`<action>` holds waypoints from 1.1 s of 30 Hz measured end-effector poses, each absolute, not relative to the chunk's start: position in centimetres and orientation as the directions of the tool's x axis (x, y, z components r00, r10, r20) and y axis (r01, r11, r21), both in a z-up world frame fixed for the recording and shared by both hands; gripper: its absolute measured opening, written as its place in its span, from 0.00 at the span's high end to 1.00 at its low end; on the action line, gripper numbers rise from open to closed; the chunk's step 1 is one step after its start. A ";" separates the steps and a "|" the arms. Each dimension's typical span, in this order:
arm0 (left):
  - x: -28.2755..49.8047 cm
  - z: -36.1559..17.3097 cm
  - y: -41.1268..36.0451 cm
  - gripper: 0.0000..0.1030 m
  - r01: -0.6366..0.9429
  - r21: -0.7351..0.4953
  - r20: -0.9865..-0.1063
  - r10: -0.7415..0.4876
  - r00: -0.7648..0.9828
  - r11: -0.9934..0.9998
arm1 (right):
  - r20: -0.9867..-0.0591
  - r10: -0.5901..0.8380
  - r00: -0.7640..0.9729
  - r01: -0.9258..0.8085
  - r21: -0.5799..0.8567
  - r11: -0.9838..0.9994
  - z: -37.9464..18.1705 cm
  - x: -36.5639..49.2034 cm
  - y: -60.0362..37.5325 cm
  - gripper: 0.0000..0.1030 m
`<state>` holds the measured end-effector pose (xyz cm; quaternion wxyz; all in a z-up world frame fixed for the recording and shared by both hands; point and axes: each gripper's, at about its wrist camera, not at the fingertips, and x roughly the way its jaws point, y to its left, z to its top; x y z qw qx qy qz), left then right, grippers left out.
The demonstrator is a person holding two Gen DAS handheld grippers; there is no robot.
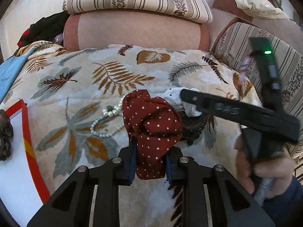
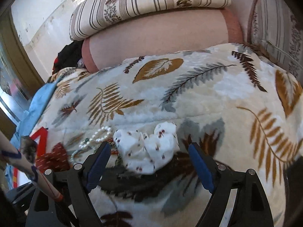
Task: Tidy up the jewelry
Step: 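Grasp the dark red polka-dot scrunchie with the left tool while the right tool grasps the white polka-dot scrunchie, then carry both held scrunchies over the red-framed tray with both tools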
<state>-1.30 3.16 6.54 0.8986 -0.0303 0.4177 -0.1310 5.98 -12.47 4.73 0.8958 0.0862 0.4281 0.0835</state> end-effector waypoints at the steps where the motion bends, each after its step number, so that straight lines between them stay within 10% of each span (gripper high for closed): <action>1: -1.3 6.6 3.3 0.77 0.207 -0.164 -0.743 -0.258 0.618 0.965 | -0.767 0.214 0.605 -0.077 0.211 0.974 4.3 6.4 -12.2 0.18; 4: -1.3 6.5 3.7 0.77 0.196 -0.166 -0.744 -0.254 0.619 0.966 | -0.786 0.205 0.583 -0.074 0.200 0.977 3.0 7.1 -12.0 0.57; 8: -1.3 6.6 4.3 0.77 0.182 -0.172 -0.742 -0.249 0.622 0.968 | -0.762 0.199 0.616 -0.066 0.202 0.977 3.2 6.5 -12.9 0.80; 19: -4.6 9.1 4.6 0.77 0.176 -0.120 -0.707 -0.208 0.676 0.977 | -0.573 0.260 0.778 -0.138 0.248 0.959 9.6 -3.0 -12.4 0.80; 33: -10.4 11.1 5.6 0.77 0.161 -0.065 -0.681 -0.161 0.714 0.985 | -0.581 0.291 0.760 -0.162 0.264 0.951 10.1 -11.0 -10.9 0.80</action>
